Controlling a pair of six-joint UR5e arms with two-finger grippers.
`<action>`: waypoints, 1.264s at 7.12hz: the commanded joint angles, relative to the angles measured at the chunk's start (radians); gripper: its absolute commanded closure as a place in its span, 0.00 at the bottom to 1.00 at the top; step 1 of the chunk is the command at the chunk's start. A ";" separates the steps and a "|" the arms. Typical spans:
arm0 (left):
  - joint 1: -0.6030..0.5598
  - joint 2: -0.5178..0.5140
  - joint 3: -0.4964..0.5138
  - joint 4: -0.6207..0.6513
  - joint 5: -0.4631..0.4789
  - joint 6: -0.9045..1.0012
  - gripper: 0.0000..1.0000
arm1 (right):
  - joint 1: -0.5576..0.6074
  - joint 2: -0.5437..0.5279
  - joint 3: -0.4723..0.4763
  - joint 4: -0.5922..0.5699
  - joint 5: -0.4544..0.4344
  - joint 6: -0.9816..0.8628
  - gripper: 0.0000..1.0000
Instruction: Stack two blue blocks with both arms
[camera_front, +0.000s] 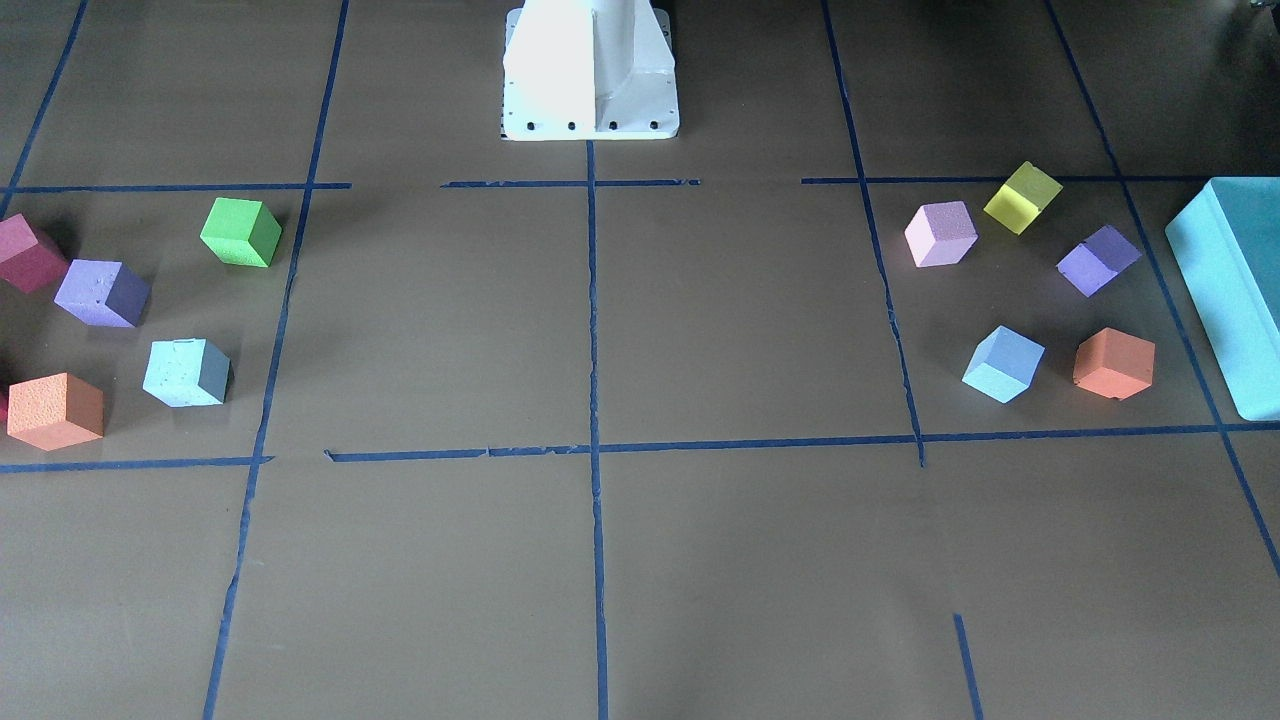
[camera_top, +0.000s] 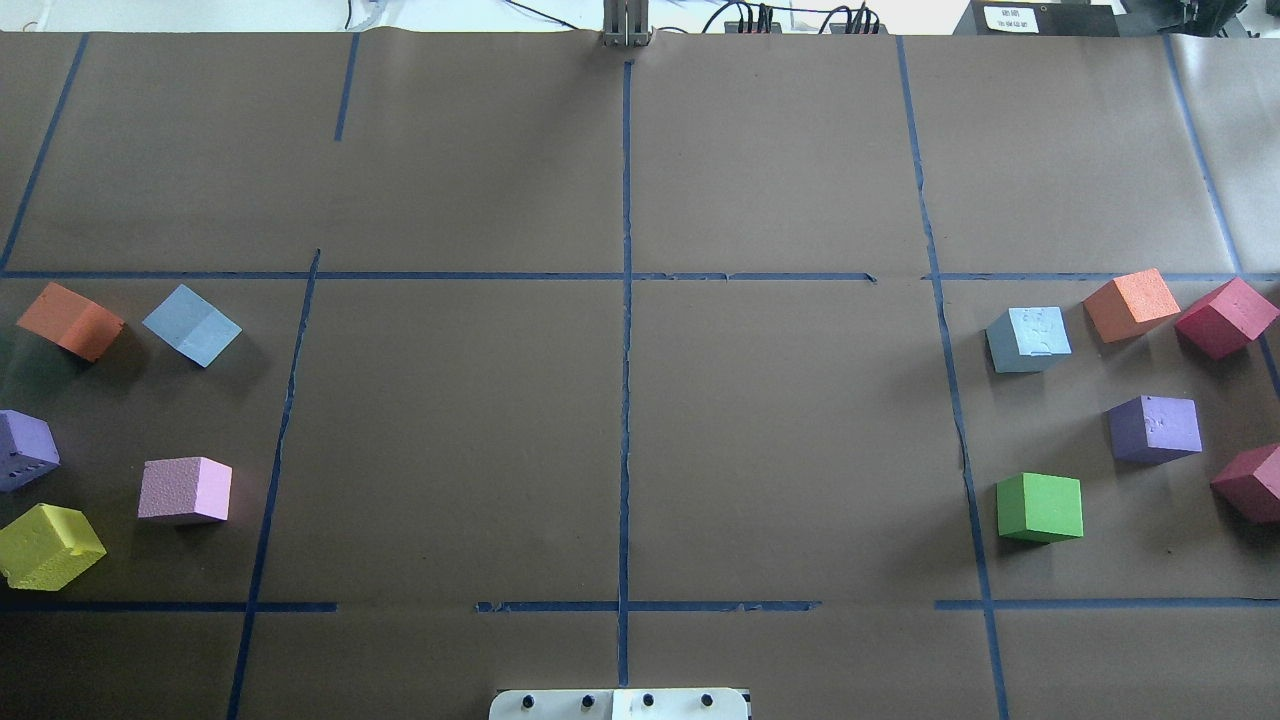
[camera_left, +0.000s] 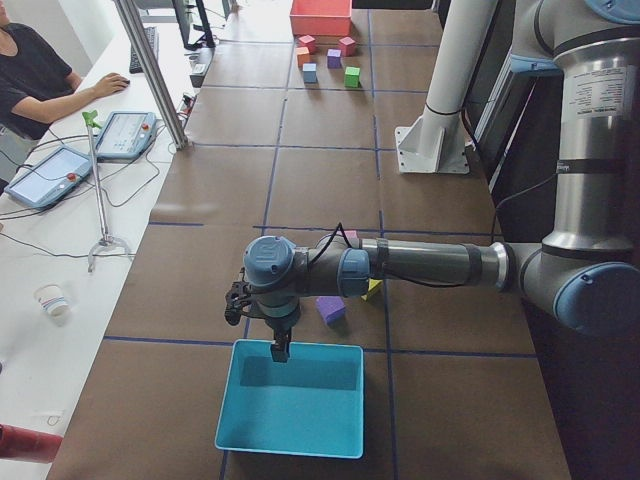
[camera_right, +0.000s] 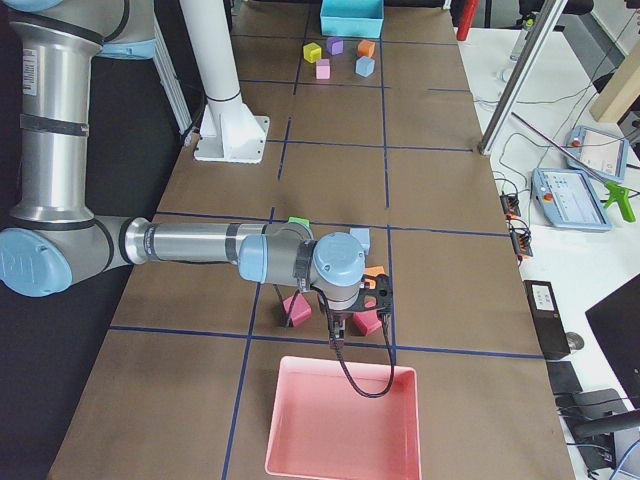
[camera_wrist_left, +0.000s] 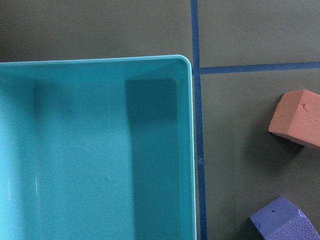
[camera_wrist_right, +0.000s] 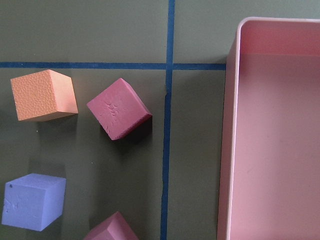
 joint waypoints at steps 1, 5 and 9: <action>0.000 0.000 -0.003 0.000 0.000 0.000 0.00 | 0.000 0.000 0.000 0.000 0.000 0.002 0.00; 0.000 0.000 -0.003 0.000 0.000 0.000 0.00 | 0.000 0.005 -0.002 0.000 0.002 0.000 0.00; 0.000 0.000 -0.006 -0.002 0.000 -0.001 0.00 | -0.009 0.069 0.009 0.002 0.003 0.002 0.00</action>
